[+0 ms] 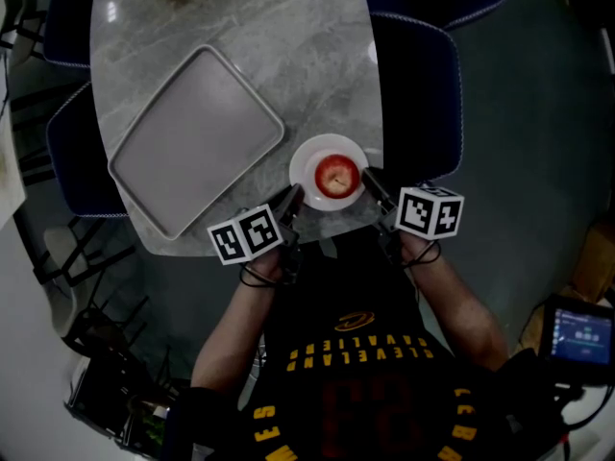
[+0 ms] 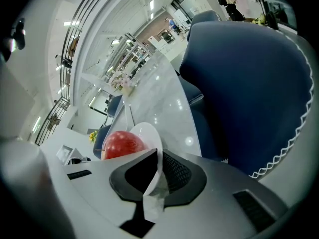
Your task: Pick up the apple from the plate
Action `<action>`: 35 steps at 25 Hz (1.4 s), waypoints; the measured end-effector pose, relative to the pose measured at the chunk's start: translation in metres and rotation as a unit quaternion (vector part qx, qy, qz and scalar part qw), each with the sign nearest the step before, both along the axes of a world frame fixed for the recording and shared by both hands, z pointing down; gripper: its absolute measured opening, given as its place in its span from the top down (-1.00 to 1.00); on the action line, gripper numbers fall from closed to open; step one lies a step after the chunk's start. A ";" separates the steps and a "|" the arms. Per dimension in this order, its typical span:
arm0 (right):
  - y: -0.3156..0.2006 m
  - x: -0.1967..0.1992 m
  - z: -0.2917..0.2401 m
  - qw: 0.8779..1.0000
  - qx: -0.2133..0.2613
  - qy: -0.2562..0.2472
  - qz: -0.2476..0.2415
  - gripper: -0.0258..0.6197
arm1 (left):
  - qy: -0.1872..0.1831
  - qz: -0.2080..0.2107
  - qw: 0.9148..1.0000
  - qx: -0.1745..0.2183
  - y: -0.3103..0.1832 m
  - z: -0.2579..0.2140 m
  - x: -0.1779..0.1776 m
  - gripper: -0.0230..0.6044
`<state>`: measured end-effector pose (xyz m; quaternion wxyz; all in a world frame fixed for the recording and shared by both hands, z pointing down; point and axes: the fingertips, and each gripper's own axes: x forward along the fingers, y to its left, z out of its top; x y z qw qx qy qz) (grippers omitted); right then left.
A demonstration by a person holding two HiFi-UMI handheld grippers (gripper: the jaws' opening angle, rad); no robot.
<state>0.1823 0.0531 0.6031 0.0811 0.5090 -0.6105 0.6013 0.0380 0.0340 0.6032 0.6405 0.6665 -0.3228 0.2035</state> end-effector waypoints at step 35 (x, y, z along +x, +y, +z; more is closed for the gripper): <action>0.005 -0.002 0.015 1.000 -0.017 0.003 0.002 0.79 | -0.009 0.014 1.000 -0.010 0.007 0.017 -0.002 0.80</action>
